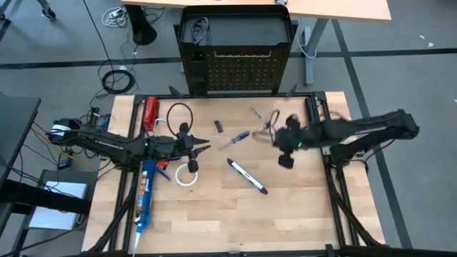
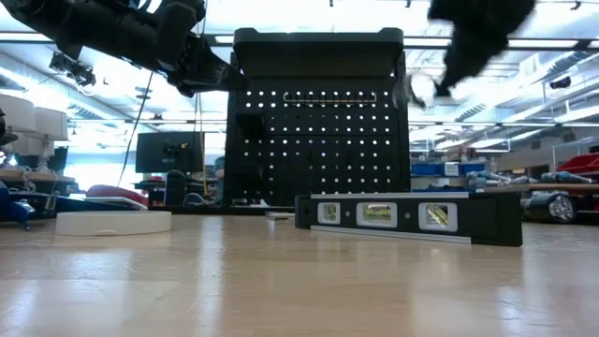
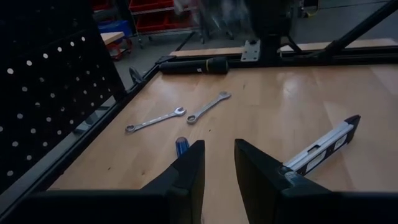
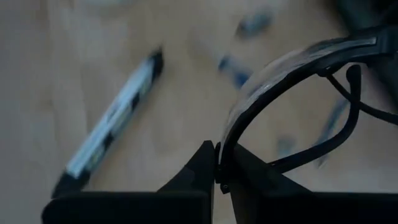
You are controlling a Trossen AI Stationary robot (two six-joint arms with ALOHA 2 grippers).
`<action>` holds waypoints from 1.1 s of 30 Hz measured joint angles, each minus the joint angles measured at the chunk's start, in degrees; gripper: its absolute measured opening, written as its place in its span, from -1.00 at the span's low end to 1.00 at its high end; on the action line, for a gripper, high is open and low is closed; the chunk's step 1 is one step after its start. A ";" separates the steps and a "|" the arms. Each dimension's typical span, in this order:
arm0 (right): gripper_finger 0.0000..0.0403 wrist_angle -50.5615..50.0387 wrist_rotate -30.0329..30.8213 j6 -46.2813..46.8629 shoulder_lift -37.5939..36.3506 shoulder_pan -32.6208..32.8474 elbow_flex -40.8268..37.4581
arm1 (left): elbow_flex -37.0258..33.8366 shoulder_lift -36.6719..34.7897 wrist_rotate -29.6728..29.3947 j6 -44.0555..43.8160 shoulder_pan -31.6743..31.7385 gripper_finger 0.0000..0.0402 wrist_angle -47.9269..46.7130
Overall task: Hang tools onto peg board
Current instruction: Put the black safety glasses on the top of the black pegboard
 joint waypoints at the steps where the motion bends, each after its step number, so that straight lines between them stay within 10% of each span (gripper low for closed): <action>1: -0.80 -0.33 -0.38 -2.06 -0.68 -1.24 1.95 | 0.00 0.00 0.03 0.00 0.00 -0.54 0.11; 33: -0.81 6.03 -31.37 -34.09 8.97 -32.01 38.84 | 0.00 0.00 0.16 0.83 0.00 -0.54 0.05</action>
